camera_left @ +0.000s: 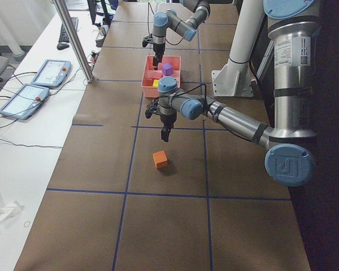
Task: Place blocks into pink bin with both arms
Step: 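Lower the pink block into the bin with the right gripper and release it, then grasp the orange block with the left gripper while the right gripper rises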
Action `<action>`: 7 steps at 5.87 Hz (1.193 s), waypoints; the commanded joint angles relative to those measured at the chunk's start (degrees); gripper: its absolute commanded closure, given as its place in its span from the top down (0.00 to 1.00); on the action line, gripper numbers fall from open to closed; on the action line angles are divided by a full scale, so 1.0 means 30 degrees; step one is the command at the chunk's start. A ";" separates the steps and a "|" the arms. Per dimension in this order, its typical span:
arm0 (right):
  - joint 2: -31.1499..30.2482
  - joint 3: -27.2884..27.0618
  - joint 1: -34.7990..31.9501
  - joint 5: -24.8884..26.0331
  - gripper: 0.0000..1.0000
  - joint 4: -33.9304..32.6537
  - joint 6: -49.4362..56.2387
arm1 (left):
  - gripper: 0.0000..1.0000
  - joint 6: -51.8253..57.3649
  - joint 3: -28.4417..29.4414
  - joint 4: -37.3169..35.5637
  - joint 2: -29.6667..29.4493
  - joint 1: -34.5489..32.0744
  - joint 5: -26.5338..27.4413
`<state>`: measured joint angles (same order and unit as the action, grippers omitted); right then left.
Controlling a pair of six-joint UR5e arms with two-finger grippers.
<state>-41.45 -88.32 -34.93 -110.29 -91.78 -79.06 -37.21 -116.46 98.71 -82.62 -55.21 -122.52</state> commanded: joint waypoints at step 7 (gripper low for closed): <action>-0.4522 -0.3784 -0.2566 -0.2026 1.00 -0.0108 0.4204 | 1.00 -0.8074 0.5855 0.7614 0.0062 0.0442 0.1729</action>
<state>-54.85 -99.60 -42.66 -116.45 -91.99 -66.46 -61.45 -100.07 121.48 -81.71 -54.26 -117.35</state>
